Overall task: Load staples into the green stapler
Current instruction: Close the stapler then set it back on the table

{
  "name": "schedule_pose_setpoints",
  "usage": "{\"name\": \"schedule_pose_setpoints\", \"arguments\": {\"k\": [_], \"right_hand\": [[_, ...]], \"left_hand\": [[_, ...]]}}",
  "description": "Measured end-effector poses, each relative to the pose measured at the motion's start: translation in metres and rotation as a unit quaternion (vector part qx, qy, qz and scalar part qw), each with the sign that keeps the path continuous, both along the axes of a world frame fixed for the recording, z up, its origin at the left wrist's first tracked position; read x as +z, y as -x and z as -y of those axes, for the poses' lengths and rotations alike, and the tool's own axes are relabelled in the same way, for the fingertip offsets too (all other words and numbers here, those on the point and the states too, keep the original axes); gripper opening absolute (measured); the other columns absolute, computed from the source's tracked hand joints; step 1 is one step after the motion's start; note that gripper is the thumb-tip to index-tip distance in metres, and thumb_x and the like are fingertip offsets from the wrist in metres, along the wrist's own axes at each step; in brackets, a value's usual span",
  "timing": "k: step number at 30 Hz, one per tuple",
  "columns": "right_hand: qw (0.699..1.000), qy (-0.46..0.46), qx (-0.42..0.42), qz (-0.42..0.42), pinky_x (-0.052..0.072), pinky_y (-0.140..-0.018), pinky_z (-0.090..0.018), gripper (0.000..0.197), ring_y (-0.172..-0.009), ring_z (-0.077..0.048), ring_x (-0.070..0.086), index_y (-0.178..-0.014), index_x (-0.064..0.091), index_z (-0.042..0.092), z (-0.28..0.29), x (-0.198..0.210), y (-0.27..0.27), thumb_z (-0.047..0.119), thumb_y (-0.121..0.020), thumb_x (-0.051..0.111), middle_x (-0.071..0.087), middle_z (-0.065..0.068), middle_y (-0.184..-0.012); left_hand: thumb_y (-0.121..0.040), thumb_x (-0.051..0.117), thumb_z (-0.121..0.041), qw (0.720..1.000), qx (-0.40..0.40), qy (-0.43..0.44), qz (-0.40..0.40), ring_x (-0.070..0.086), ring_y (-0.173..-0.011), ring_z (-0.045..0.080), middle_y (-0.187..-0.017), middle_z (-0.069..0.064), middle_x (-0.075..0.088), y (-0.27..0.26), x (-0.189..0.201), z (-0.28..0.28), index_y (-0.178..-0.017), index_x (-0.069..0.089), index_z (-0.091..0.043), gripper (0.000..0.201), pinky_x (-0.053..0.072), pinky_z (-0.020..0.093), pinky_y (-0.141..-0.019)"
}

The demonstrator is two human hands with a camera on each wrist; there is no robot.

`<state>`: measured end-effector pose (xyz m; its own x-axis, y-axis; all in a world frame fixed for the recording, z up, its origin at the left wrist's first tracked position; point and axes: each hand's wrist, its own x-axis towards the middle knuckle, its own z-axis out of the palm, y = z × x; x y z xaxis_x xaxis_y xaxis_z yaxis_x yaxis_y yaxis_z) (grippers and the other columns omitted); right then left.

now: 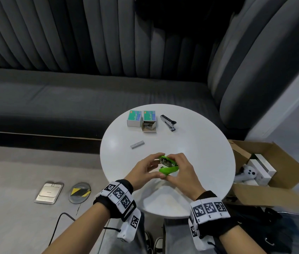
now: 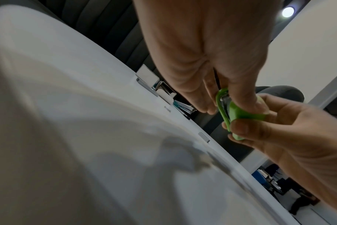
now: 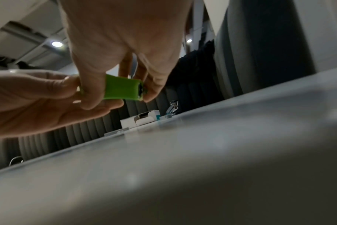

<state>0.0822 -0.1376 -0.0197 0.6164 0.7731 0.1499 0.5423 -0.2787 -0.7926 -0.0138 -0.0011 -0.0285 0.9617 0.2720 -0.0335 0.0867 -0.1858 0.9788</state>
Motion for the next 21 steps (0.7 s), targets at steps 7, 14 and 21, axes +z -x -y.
{"name": "schedule_pose_setpoints", "arguments": {"k": [7, 14, 21], "right_hand": [[0.994, -0.027, 0.005, 0.103, 0.035, -0.088, 0.001, 0.049, -0.1, -0.016, 0.054, -0.117, 0.055, 0.01, 0.004, -0.007, -0.001, 0.018, -0.073, 0.075, 0.049, -0.003, -0.108], [0.991, -0.056, 0.003, 0.12, 0.035, -0.087, 0.002, 0.05, -0.096, -0.008, 0.054, -0.115, 0.055, 0.013, 0.005, -0.009, -0.003, 0.016, -0.071, 0.077, 0.054, -0.003, -0.105], [0.973, -0.042, -0.019, -0.227, 0.054, -0.072, -0.04, 0.015, -0.074, -0.019, 0.061, -0.094, 0.059, 0.032, 0.008, 0.01, 0.004, 0.019, -0.086, 0.061, 0.065, -0.01, -0.09]], "left_hand": [[-0.074, 0.072, -0.009, 0.999, 0.014, -0.032, 0.037, 0.052, -0.118, 0.008, -0.12, -0.007, 0.056, 0.002, 0.002, 0.002, -0.112, 0.045, -0.04, 0.056, 0.036, 0.004, -0.098], [-0.078, 0.068, -0.01, 0.999, 0.015, -0.037, 0.029, 0.051, -0.114, 0.003, -0.12, -0.008, 0.054, 0.003, 0.007, 0.001, -0.122, 0.044, -0.029, 0.054, 0.036, 0.003, -0.098], [-0.092, 0.049, -0.02, 0.997, 0.066, 0.027, -0.009, 0.065, -0.079, 0.01, -0.095, 0.008, 0.064, -0.004, 0.014, 0.005, -0.122, 0.053, -0.002, 0.035, 0.054, 0.019, -0.079]]}}
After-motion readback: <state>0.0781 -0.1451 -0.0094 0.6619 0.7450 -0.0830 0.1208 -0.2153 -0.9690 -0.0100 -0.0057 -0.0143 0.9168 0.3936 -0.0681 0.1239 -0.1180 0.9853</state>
